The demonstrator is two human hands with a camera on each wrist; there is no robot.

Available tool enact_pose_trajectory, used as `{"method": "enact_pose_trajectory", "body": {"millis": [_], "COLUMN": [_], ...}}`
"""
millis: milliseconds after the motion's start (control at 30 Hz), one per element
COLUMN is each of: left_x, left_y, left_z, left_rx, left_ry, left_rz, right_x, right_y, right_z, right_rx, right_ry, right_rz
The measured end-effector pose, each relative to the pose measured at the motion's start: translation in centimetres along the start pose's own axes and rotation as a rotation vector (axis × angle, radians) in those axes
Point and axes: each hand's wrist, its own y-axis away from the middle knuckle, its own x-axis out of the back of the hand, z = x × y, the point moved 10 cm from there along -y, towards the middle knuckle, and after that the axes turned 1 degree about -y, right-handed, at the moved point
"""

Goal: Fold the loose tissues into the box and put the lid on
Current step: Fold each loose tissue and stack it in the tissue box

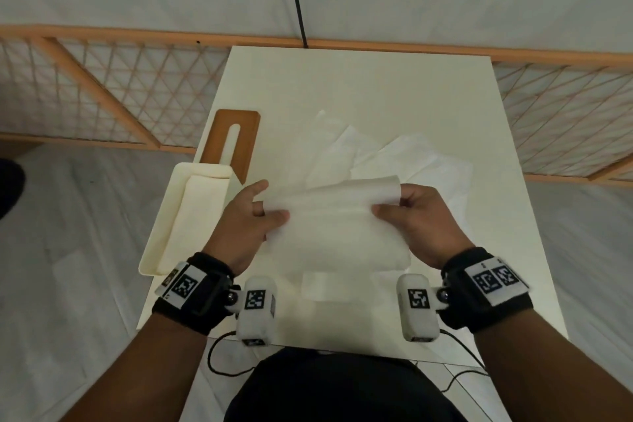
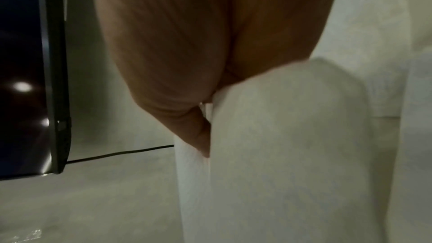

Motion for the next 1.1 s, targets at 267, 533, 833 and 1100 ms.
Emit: {"method": "enact_pose_trajectory", "body": {"millis": [267,533,833,1100], "left_x": [-2.3,-3.5,-3.2,-2.3], "left_y": [1.1,1.7,1.3,-0.5], "left_z": [2.6,1.6,-0.6,-6.7], "left_rx": [-0.088,-0.143,-0.021,0.001], "left_ry": [0.210,0.130,0.198,-0.444], "left_rz": [-0.145,-0.223,-0.222,-0.045], "right_x": [2.1,3.1,3.8,5.5], "right_y": [1.4,2.0,2.2,3.4], "right_z": [-0.8,-0.4,4.1,9.5], "right_rx": [0.049,0.081,-0.176,-0.260], "right_ry": [-0.202,-0.106,-0.234,0.344], "right_rz": [0.029,-0.098,-0.115,0.052]}}
